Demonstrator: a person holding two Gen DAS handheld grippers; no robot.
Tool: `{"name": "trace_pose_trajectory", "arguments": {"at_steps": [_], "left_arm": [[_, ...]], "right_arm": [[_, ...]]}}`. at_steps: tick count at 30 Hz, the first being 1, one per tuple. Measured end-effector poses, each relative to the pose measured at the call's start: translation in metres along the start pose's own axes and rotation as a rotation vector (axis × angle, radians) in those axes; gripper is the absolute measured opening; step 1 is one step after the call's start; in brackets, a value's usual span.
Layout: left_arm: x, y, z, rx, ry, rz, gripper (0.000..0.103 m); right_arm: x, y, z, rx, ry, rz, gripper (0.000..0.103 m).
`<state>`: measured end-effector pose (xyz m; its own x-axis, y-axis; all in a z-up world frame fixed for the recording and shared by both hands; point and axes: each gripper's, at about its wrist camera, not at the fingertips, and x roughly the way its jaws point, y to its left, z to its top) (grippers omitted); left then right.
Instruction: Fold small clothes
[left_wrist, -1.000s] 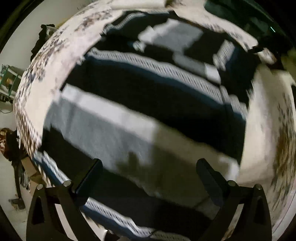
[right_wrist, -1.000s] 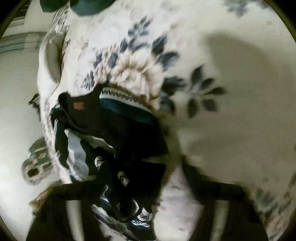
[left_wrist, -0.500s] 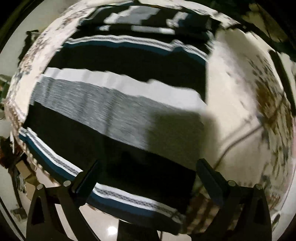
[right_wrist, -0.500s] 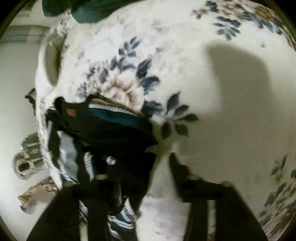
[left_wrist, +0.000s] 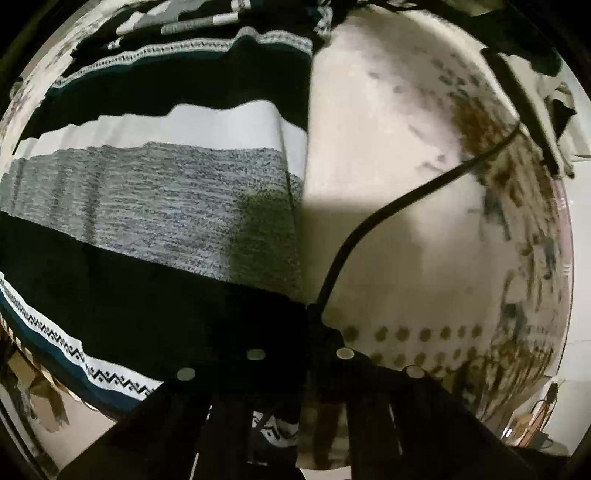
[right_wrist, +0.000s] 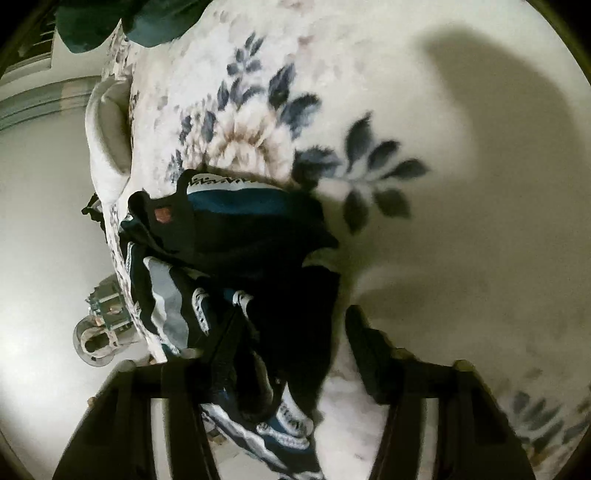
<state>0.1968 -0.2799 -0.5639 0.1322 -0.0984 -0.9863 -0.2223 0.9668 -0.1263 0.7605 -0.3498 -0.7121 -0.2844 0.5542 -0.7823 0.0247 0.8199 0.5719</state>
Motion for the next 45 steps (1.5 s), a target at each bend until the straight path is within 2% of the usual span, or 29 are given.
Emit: {"name": "trace_pose_trajectory", "arguments": {"at_steps": [3,6,9,11,12,13,14,15,16,19,24,26,27,28,29,32,35,36,37,41,44,45], "left_arm": [[-0.014,-0.003,-0.014,0.026,-0.017,-0.034,0.004],[-0.018,-0.009,-0.031,0.049,0.0,-0.061,0.003],[-0.015,-0.016,-0.041,0.055,0.012,-0.071,0.004],[-0.014,-0.013,-0.043,0.024,0.019,-0.079,0.008],[-0.016,-0.008,-0.044,-0.002,0.019,-0.077,0.008],[-0.018,-0.003,-0.042,-0.016,0.02,-0.068,0.022],[-0.019,-0.001,-0.041,-0.027,0.021,-0.051,0.044],[-0.022,0.003,-0.042,-0.04,0.014,-0.045,0.054],[-0.025,0.007,-0.044,-0.06,0.005,-0.055,0.067],[-0.022,0.014,-0.046,-0.104,0.0,-0.062,0.068],[0.018,0.006,-0.035,-0.047,0.083,0.019,0.068],[0.025,0.003,-0.032,-0.027,0.063,0.032,0.065],[0.023,0.003,-0.032,-0.023,0.041,0.03,0.057],[0.021,0.003,-0.032,-0.019,0.025,0.04,0.033],[0.018,0.004,-0.032,-0.017,0.01,0.049,0.018],[0.007,0.011,-0.038,-0.011,-0.023,0.018,0.008],[-0.004,0.009,-0.041,0.027,-0.044,0.023,0.006],[-0.006,0.009,-0.041,0.028,-0.045,0.024,0.006],[-0.009,0.009,-0.042,0.031,-0.05,0.021,0.006],[-0.021,0.013,-0.05,0.05,-0.06,0.02,0.006],[-0.023,0.018,-0.048,0.049,-0.052,0.014,0.006],[-0.025,0.02,-0.044,0.039,-0.052,0.008,0.007]], "right_arm": [[-0.017,0.007,-0.005,-0.041,-0.072,-0.055,0.011],[-0.035,0.0,-0.006,-0.059,-0.129,-0.137,0.01],[-0.027,-0.012,-0.004,-0.046,-0.061,-0.154,0.011],[-0.023,-0.01,-0.004,-0.047,-0.031,-0.136,0.017],[-0.024,-0.008,-0.003,-0.046,-0.009,-0.125,0.028],[-0.025,-0.007,-0.004,-0.046,-0.008,-0.11,0.048],[-0.032,-0.005,-0.007,-0.05,-0.018,-0.092,0.058],[-0.039,-0.004,-0.012,-0.059,-0.03,-0.083,0.068],[-0.044,-0.002,-0.017,-0.072,-0.033,-0.085,0.069],[-0.049,-0.004,-0.04,-0.104,-0.002,-0.094,0.069],[-0.045,-0.016,-0.072,-0.133,0.038,-0.108,0.069],[-0.043,-0.023,-0.072,-0.11,0.032,-0.064,0.069],[-0.042,-0.026,-0.069,-0.087,0.025,-0.032,0.069],[-0.04,-0.027,-0.065,-0.067,0.015,-0.007,0.069],[-0.04,-0.031,-0.058,-0.032,-0.006,0.048,0.069],[-0.037,-0.04,-0.039,0.05,-0.057,0.129,0.069],[-0.015,-0.049,-0.026,0.136,-0.039,0.167,0.069],[-0.01,-0.047,-0.026,0.13,-0.046,0.161,0.051],[-0.008,-0.043,-0.026,0.111,-0.046,0.13,0.012],[-0.021,-0.02,-0.028,-0.002,-0.099,-0.011,0.01],[-0.016,-0.023,-0.024,0.023,-0.041,-0.02,0.011],[-0.015,-0.023,-0.023,0.04,-0.013,-0.02,0.015]]}}
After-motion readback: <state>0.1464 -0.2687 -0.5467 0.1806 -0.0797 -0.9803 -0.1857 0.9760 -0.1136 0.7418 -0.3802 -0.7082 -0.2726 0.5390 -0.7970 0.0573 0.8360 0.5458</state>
